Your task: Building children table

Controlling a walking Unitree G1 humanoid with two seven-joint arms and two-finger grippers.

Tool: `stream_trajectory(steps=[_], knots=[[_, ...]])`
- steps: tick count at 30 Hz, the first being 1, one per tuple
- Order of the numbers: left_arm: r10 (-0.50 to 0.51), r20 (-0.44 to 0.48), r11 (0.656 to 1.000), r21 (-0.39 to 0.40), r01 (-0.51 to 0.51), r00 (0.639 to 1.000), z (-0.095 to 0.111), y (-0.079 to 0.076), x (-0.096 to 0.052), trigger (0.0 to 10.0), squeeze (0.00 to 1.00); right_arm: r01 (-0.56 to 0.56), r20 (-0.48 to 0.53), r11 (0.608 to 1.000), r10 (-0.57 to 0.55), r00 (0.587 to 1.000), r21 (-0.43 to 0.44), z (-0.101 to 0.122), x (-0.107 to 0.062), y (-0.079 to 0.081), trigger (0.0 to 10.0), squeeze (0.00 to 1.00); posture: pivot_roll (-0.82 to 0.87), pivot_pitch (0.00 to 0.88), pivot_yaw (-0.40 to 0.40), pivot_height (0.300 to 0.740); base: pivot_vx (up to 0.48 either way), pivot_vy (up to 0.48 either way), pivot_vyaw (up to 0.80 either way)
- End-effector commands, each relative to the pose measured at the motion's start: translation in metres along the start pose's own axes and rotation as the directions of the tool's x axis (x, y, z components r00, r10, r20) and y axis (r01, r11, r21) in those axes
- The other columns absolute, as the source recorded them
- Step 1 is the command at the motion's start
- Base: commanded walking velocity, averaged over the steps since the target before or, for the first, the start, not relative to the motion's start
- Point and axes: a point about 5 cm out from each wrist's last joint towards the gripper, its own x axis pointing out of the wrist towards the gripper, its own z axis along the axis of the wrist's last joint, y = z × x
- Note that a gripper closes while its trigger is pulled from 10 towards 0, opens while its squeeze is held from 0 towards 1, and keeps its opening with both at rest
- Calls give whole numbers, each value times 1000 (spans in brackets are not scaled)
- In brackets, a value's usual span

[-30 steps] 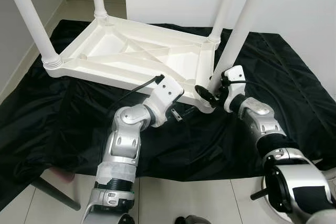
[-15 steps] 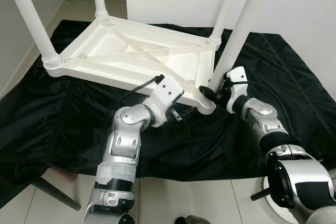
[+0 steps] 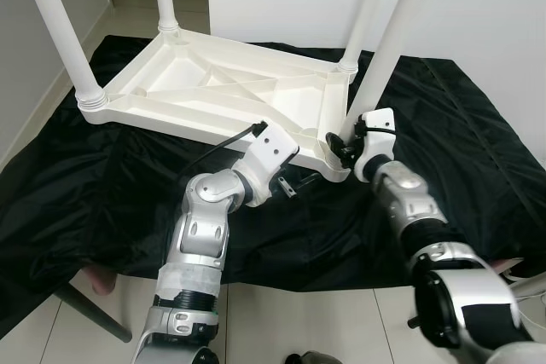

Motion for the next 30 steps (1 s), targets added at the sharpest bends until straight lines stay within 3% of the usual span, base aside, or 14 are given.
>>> stream_trajectory(steps=[1, 4, 7, 9, 13, 17, 18, 19, 20, 30], knots=[[328, 4, 944, -29, -328, 945, 0, 8, 1, 10000, 0, 144, -93, 989, -142, 986, 20, -20, -8, -7, 10000, 0, 7, 0, -52, 740, 0, 0, 0], [328, 3, 944, -29, -328, 945, 0, 8, 1, 10000, 0, 165, -94, 986, -162, 982, 25, -21, -8, -4, 10000, 0, 9, 0, -55, 740, 0, 0, 0], [329, 2, 944, -31, -329, 944, 0, 7, 1, 10000, 0, 257, -94, 965, -252, 963, 45, -21, -11, 20, 10000, 0, 18, 0, -58, 740, 0, 0, 0], [327, 2, 944, -31, -327, 945, 0, 6, 1, 10000, 0, 227, -77, 973, -223, 972, 41, -17, -13, 32, 10000, 0, 17, 0, -59, 740, 0, 0, 0], [324, 1, 946, -29, -324, 946, -1, 6, 1, 10000, 0, 204, -58, 978, -201, 978, 35, -13, -16, 33, 10000, 0, 17, 0, -64, 740, 0, 0, 0], [328, -2, 944, -27, -328, 945, -1, 7, 1, 10000, 0, 129, -45, 987, -125, 991, 92, -10, -19, 39, 10000, 0, 16, 0, -66, 740, 0, 0, 0], [328, -1, 944, -27, -328, 945, -1, 7, 1, 10000, 0, 107, -20, 990, -106, 994, 90, -8, -21, 40, 10000, 122, 16, 0, -67, 740, 0, 0, 0], [328, -1, 944, -28, -328, 945, -1, 6, 1, 10000, 0, 93, -4, 992, -93, 996, 86, -6, -22, 40, 10000, 122, 14, 0, -67, 740, 0, 0, 0], [326, 0, 945, -28, -326, 945, -1, 6, 2, 10000, 0, 77, 14, 992, -79, 997, 101, -5, -23, 39, 10000, 1000, 14, 0, -67, 740, 0, 0, 0], [319, -6, 947, -26, -319, 948, -4, 3, -1, 10000, 0, -23, 76, 994, 15, 997, 109, 0, -41, 12, 10000, 1000, 8, 0, -68, 740, 0, 0, 0]])
